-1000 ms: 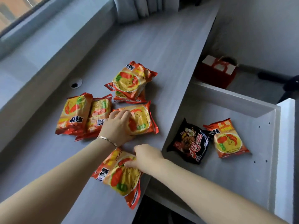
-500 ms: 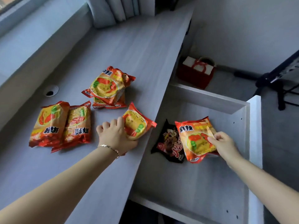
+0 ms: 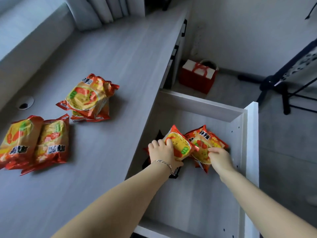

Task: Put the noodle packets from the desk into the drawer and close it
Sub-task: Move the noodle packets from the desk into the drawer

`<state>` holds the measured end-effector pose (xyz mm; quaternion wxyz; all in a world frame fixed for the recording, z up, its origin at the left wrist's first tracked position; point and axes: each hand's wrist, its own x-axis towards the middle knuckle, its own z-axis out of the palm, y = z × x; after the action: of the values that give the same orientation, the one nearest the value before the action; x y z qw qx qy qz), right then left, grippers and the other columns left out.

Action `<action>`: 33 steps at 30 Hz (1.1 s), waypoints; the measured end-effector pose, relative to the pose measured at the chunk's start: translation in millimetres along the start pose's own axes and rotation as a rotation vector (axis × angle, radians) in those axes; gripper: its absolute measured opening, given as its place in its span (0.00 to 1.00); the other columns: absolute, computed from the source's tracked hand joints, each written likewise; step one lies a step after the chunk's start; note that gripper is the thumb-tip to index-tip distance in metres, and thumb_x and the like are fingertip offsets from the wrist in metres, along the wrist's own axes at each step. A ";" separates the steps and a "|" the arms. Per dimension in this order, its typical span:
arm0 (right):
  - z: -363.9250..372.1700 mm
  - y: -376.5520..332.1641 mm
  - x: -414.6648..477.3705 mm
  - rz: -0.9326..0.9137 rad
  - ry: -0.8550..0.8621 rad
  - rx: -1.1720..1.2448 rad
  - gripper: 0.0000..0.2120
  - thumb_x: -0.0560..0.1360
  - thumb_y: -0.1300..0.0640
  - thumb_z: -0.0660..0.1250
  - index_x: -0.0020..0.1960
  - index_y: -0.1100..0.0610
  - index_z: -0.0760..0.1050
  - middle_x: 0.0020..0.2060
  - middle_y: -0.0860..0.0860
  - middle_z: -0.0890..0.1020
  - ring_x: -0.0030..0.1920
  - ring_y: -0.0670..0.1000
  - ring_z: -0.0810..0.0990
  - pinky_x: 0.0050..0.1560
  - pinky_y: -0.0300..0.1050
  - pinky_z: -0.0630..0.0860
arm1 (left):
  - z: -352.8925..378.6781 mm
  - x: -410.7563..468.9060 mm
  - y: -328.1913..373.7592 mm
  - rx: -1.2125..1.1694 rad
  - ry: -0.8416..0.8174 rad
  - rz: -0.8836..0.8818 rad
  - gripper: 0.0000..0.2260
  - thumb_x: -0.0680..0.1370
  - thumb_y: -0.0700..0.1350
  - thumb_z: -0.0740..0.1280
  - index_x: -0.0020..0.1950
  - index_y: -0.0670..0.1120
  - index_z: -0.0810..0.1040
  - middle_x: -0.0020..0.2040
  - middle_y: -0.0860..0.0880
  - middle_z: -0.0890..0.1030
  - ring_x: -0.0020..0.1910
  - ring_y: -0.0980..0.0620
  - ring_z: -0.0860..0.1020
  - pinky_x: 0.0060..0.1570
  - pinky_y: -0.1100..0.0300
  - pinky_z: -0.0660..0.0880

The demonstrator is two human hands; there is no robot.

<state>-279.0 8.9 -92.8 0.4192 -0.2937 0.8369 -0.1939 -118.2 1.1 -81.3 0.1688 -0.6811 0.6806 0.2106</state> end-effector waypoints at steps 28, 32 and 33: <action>229.0 -200.3 -87.9 -0.334 -0.387 -0.195 0.19 0.73 0.53 0.66 0.58 0.64 0.72 0.56 0.60 0.80 0.55 0.63 0.79 0.55 0.51 0.76 | -103.2 48.2 -247.0 -0.506 0.287 -0.329 0.51 0.63 0.61 0.72 0.77 0.53 0.45 0.63 0.40 0.69 0.63 0.40 0.70 0.60 0.49 0.72; 215.3 -190.8 -90.0 -0.157 -0.569 0.136 0.14 0.71 0.62 0.67 0.52 0.70 0.74 0.43 0.61 0.82 0.34 0.54 0.81 0.44 0.54 0.82 | -99.2 36.4 -242.0 -0.702 0.286 -0.270 0.48 0.64 0.57 0.73 0.76 0.54 0.50 0.64 0.40 0.68 0.63 0.40 0.71 0.62 0.52 0.70; 203.6 -186.9 -89.5 -0.150 -0.608 0.194 0.10 0.73 0.62 0.64 0.51 0.68 0.74 0.41 0.59 0.81 0.29 0.50 0.80 0.39 0.48 0.82 | -98.1 30.6 -237.1 -0.774 0.282 -0.243 0.47 0.62 0.58 0.73 0.75 0.53 0.52 0.64 0.41 0.69 0.63 0.41 0.71 0.61 0.53 0.70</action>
<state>-8.9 -89.1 -50.2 0.6606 -0.3579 0.6269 -0.2064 123.6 -71.9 -26.8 -0.1701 -0.7917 0.4826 0.3338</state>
